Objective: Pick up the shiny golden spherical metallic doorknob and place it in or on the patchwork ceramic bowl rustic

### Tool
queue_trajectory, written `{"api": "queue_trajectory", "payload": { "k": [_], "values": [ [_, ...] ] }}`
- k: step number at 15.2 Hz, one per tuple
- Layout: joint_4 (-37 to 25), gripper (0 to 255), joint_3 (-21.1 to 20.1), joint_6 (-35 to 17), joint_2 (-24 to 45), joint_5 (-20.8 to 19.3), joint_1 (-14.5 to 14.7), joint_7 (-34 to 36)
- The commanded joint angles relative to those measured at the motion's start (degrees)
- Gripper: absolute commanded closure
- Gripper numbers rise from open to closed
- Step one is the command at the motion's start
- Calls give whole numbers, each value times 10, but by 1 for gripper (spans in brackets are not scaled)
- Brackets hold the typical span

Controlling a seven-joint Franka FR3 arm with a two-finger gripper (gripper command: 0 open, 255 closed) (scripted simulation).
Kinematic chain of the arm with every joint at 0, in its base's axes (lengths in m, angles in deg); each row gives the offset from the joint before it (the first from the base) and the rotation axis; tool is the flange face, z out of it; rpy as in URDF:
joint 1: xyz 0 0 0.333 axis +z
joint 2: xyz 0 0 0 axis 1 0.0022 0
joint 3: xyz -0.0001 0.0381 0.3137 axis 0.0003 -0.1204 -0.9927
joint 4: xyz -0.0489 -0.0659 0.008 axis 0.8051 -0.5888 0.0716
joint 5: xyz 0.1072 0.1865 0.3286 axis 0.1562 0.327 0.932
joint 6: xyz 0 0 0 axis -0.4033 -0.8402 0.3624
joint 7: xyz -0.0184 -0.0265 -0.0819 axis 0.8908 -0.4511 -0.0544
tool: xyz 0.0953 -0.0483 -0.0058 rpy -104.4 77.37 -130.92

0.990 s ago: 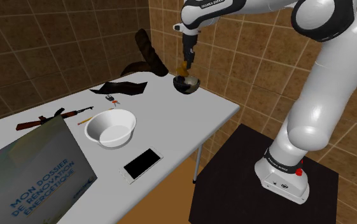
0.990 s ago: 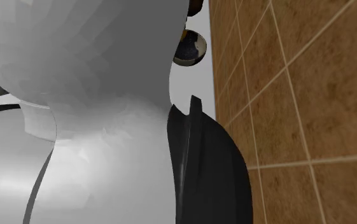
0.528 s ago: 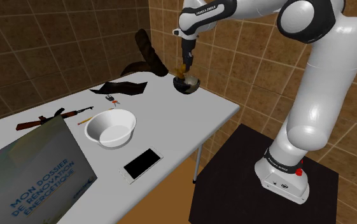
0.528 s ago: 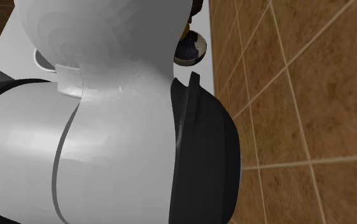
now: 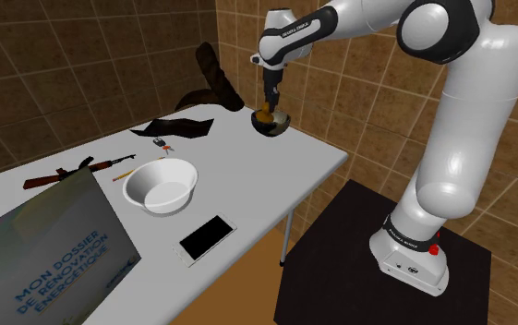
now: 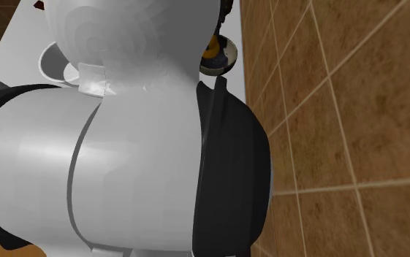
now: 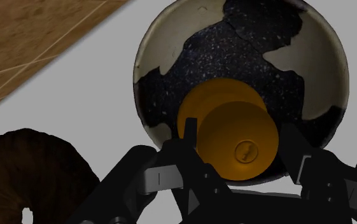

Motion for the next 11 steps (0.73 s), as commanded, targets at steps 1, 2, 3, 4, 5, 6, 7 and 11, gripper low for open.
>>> {"api": "queue_trajectory", "payload": {
  "k": [1,2,3,4,5,6,7,11],
  "values": [
    [2,255,0,-3,1,0,0,0],
    [2,255,0,-3,1,0,0,0],
    [2,255,0,-3,1,0,0,0],
    [2,255,0,-3,1,0,0,0],
    [2,255,0,-3,1,0,0,0],
    [2,255,0,-3,1,0,0,0],
    [2,255,0,-3,1,0,0,0],
    [2,0,0,-3,1,0,0,0]
  ]
}}
